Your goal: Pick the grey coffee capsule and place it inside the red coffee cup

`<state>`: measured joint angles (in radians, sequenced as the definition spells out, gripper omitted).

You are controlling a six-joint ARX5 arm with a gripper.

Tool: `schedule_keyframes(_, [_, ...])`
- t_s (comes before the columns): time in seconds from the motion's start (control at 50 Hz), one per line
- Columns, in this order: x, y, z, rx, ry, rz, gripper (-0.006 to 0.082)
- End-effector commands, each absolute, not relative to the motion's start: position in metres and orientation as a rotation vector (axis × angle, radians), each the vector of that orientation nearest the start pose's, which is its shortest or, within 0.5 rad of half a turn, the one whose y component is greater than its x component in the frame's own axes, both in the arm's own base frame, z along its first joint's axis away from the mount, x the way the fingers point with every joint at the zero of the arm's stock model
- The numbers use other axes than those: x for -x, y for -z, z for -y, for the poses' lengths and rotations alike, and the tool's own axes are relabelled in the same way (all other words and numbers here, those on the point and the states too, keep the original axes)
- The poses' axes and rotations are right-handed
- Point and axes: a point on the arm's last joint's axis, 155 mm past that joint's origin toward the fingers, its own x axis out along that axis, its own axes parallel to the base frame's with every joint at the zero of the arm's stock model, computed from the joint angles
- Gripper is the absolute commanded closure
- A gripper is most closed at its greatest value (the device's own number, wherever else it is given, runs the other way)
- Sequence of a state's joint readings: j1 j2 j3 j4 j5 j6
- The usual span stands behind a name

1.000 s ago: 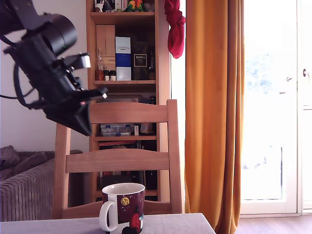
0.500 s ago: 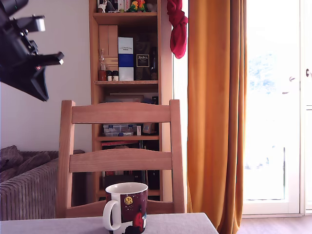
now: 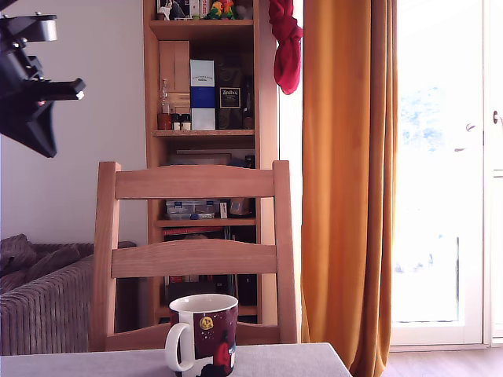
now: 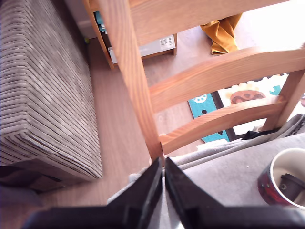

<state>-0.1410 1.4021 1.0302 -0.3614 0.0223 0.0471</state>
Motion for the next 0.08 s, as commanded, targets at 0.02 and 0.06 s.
schedule_keyframes(0.02, [-0.3979, -0.1505, 0.0513, -0.09, 0.152, -0.74, 0.0783])
schedule_keyframes(0.06, [-0.3957, -0.1489, 0.0475, -0.086, 0.143, -0.737, 0.0784])
